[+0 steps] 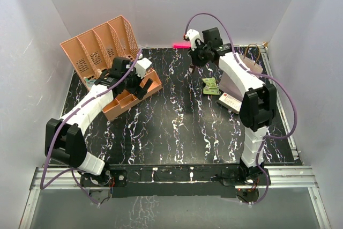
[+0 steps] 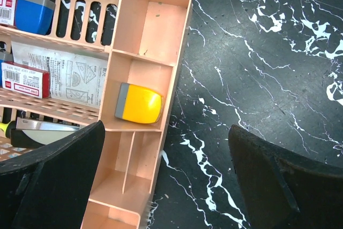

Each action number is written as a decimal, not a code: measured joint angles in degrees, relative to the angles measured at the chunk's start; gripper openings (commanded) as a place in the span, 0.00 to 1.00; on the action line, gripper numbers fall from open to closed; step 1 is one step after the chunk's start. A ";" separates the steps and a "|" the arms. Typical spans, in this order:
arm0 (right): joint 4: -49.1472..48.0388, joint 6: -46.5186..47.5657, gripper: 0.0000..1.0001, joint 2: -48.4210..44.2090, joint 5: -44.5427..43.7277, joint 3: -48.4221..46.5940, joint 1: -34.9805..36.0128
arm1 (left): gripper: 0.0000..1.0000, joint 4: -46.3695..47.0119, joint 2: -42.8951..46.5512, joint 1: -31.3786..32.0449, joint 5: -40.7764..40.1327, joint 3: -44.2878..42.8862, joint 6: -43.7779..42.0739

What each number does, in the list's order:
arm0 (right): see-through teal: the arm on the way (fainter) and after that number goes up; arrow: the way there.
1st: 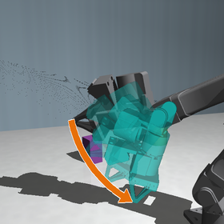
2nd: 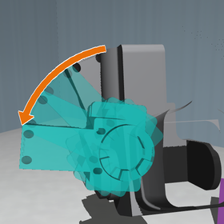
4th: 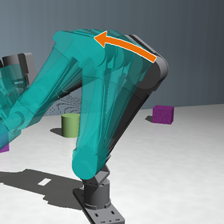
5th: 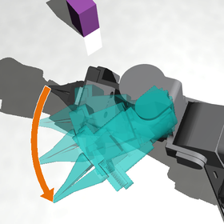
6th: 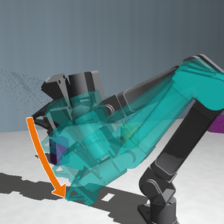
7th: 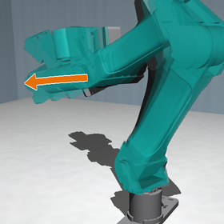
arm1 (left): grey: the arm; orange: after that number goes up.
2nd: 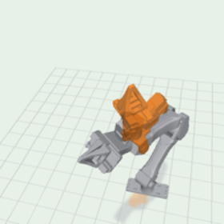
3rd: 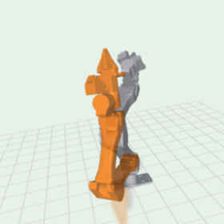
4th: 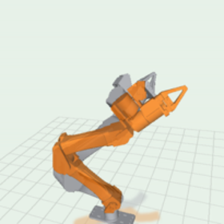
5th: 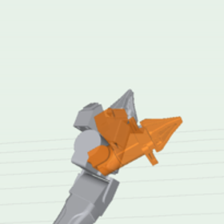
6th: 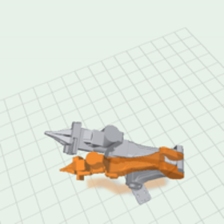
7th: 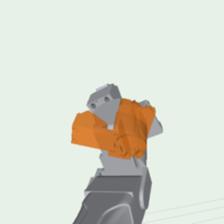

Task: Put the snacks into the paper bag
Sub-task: Pick up the snack from the center of the board, then place the snack in the paper bag.

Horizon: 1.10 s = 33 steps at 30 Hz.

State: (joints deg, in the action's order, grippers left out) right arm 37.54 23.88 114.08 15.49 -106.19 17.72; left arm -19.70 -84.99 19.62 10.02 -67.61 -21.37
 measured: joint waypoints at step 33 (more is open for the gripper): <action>5.49 -2.84 0.08 -27.56 7.19 3.06 -0.59 | 0.98 0.42 0.17 0.00 -0.20 0.00 0.81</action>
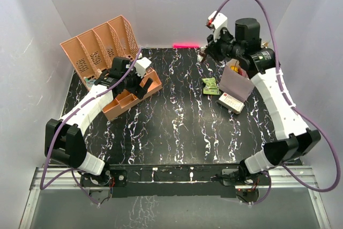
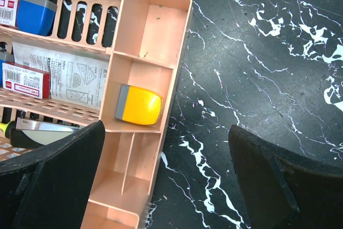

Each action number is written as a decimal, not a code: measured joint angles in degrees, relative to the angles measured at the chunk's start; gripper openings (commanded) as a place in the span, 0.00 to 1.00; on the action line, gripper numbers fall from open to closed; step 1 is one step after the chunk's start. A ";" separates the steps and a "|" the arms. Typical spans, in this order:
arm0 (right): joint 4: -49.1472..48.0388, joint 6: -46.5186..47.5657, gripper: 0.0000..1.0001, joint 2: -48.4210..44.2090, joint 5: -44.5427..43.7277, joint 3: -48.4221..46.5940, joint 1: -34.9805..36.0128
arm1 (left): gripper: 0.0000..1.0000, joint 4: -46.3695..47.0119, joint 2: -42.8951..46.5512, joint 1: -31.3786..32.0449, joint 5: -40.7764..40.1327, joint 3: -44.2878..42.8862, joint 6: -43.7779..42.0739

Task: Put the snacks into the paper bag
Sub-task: Place the snack in the paper bag.

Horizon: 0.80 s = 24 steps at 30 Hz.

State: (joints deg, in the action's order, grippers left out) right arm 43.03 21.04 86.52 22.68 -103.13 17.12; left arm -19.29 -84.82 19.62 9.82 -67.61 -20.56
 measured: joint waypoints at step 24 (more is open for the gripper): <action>-1.44 -10.67 0.08 -13.81 -6.78 13.07 -23.82 | 0.98 -0.02 -0.02 -0.02 1.51 0.00 0.00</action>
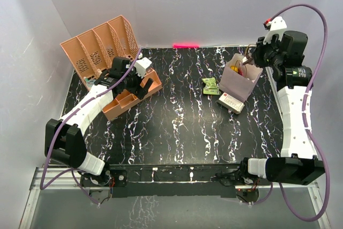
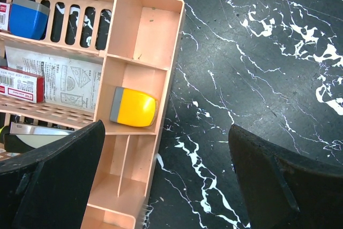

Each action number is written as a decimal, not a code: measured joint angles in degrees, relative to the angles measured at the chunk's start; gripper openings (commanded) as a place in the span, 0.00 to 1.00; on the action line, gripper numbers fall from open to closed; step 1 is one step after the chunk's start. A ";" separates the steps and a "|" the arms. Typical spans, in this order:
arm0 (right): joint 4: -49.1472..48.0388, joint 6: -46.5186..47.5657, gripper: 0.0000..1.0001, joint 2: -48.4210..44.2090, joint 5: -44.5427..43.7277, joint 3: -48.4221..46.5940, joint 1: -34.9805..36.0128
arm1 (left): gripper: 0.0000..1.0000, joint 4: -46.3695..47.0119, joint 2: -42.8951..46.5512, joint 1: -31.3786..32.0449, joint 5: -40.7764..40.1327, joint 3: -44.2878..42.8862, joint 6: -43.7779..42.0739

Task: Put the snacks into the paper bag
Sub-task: Place the snack in the paper bag.

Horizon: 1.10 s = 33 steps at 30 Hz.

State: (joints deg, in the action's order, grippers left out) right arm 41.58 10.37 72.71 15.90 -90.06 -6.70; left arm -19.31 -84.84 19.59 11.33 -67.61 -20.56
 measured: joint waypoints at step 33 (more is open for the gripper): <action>-12.20 -22.49 0.08 3.48 -1.84 12.50 -5.42 | 0.98 0.00 -0.02 0.02 1.64 0.00 0.02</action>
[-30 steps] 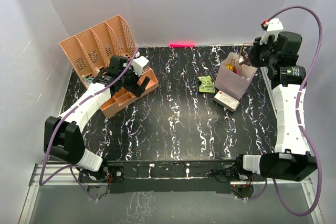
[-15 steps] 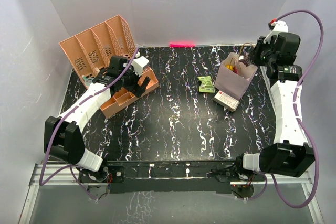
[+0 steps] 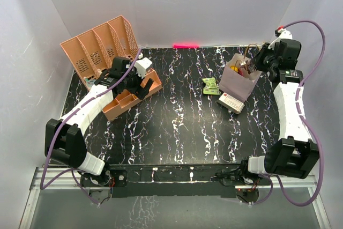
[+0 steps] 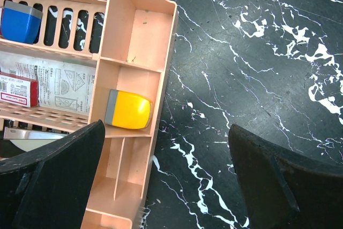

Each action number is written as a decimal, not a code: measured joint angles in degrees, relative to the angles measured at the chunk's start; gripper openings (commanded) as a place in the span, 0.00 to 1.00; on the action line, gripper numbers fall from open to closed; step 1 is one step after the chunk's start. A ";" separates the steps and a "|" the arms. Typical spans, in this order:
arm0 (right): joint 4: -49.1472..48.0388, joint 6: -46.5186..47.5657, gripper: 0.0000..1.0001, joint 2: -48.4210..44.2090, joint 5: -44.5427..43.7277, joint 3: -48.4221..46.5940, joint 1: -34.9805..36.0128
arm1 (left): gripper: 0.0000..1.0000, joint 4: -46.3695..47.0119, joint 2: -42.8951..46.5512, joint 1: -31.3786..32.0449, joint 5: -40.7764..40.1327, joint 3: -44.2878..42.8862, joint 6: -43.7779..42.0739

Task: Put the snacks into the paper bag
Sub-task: Place the snack in the paper bag.

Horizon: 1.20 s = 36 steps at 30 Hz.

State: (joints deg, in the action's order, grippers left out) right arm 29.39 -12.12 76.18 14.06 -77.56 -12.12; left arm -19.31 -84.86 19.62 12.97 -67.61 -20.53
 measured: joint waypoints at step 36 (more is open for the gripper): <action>-5.33 1.11 0.29 6.91 -3.72 3.54 0.00 | 0.98 0.04 0.15 0.00 4.20 1.27 0.31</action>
State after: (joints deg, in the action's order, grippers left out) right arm 24.05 -11.00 83.09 10.35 -74.02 -12.12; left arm -19.27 -84.71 19.62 17.17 -66.35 -20.23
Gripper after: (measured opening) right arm 0.235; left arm 0.983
